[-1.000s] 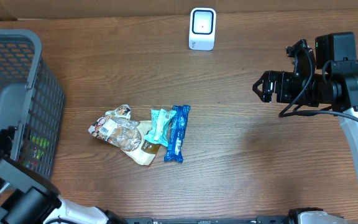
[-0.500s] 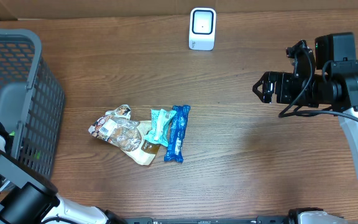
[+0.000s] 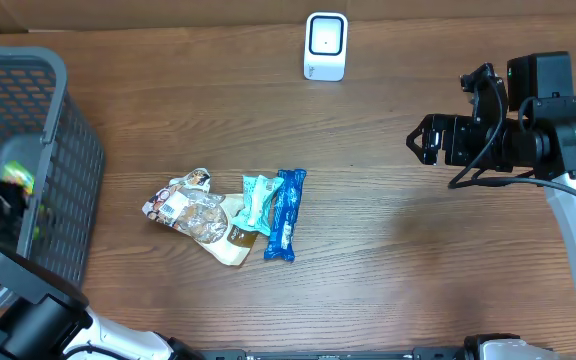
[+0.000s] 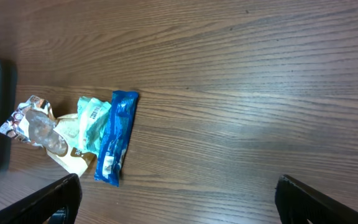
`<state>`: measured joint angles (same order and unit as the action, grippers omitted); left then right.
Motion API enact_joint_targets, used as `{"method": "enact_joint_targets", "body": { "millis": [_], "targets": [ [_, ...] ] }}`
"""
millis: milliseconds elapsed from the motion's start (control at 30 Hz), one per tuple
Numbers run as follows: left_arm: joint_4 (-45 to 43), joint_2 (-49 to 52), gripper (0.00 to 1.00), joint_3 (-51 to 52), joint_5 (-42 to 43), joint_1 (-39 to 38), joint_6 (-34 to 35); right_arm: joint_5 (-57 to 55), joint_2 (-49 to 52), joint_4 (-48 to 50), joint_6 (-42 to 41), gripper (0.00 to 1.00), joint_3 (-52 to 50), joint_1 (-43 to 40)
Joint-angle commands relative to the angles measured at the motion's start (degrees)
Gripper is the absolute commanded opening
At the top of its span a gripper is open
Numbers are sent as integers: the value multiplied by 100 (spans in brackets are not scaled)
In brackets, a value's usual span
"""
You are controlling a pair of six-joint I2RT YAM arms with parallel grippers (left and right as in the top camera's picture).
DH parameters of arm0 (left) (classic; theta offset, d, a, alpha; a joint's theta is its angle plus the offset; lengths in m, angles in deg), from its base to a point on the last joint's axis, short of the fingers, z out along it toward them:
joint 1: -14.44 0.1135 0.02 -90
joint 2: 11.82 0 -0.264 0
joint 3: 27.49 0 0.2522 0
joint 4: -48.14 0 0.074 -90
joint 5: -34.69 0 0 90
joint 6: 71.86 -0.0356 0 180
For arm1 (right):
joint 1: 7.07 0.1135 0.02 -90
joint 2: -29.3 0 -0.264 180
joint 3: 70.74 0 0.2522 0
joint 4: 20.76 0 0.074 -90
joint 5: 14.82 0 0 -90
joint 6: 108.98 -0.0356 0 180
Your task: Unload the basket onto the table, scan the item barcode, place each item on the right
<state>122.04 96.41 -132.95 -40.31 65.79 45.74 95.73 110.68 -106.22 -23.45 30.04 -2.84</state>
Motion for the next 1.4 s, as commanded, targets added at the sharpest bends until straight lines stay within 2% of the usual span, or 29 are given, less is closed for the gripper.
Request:
{"method": "enact_joint_targets", "body": {
  "millis": [0, 167, 300, 400, 500, 667, 833, 967, 1100, 1267, 1367],
  "targets": [
    [437, -229, 4, -1434, 831, -44, -385, 15, -20, 11, 22, 100, 133, 26],
    [1364, -476, 4, -3309, 1397, -160, -988, 15, -20, 4, 22, 100, 133, 26],
    [2243, -793, 4, -4205, 2122, -599, -1766, 15, -17, 7, 20, 100, 133, 26],
    [2811, -1078, 4, -4293, 2363, -1340, -2426, 15, -17, 9, 20, 100, 133, 26],
    [3377, -1143, 4, -4288, 2356, -2406, -3014, 15, -20, 7, 22, 100, 133, 26],
    [3637, -957, 4, -3788, 2343, -4299, -3329, 15, -17, 0, 22, 100, 133, 26],
    [3585, -638, 4, -2944, 1932, -5471, -3460, 13, -20, -52, 22, 100, 133, 26],
    [3447, -205, 4, -2055, 1357, -5989, -3268, 11, -20, -66, 24, 100, 133, 26],
    [2979, 221, 4, -1169, 2129, -6304, -3305, 13, -17, -42, 22, 100, 133, 26],
    [2498, 730, 4, -706, 4304, -6701, -4096, 13, -17, -61, 20, 100, 133, 26],
    [2420, 1005, 4, -702, 4957, -6876, -4201, 13, -20, -92, 20, 100, 133, 26]
  ]
}}
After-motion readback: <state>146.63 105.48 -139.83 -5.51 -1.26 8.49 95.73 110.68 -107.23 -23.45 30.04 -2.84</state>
